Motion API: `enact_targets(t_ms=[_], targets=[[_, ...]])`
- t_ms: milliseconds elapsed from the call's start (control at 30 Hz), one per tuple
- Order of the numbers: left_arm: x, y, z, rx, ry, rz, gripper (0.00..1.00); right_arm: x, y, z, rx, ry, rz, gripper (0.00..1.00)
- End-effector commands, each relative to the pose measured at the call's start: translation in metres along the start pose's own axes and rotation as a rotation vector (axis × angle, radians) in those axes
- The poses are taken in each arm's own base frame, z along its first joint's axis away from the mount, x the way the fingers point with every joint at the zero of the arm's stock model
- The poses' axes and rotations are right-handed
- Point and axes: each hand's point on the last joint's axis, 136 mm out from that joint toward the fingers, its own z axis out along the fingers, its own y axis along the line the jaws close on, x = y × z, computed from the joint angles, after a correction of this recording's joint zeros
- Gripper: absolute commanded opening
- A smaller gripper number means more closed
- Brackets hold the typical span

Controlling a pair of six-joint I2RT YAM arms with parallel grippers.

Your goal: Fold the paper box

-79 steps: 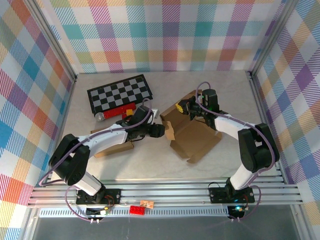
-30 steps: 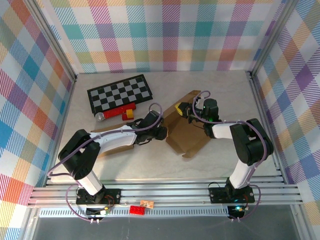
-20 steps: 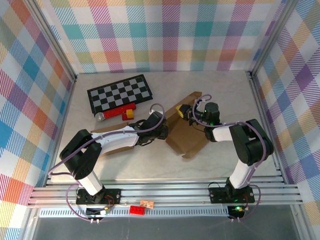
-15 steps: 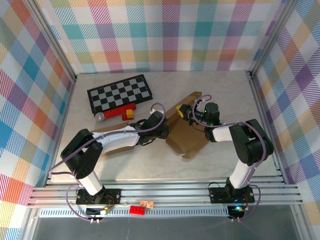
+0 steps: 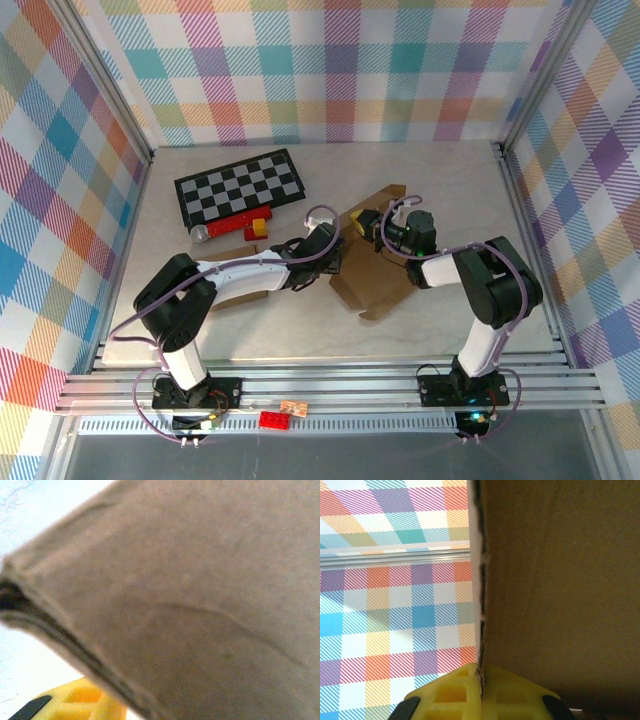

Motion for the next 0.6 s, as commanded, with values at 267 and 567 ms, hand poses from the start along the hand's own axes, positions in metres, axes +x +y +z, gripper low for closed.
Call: enact_targets(t_ms=[267, 567], targets=[[-0.011, 0.0, 0.009, -0.07, -0.031, -0.045, 0.16, 0.018, -0.02, 0.001, 0.046, 0.044, 0.042, 0.0], [-0.017, 0.01, 0.006, -0.178, -0.055, -0.065, 0.0, 0.022, -0.011, 0.005, 0.052, 0.036, 0.067, 0.0]])
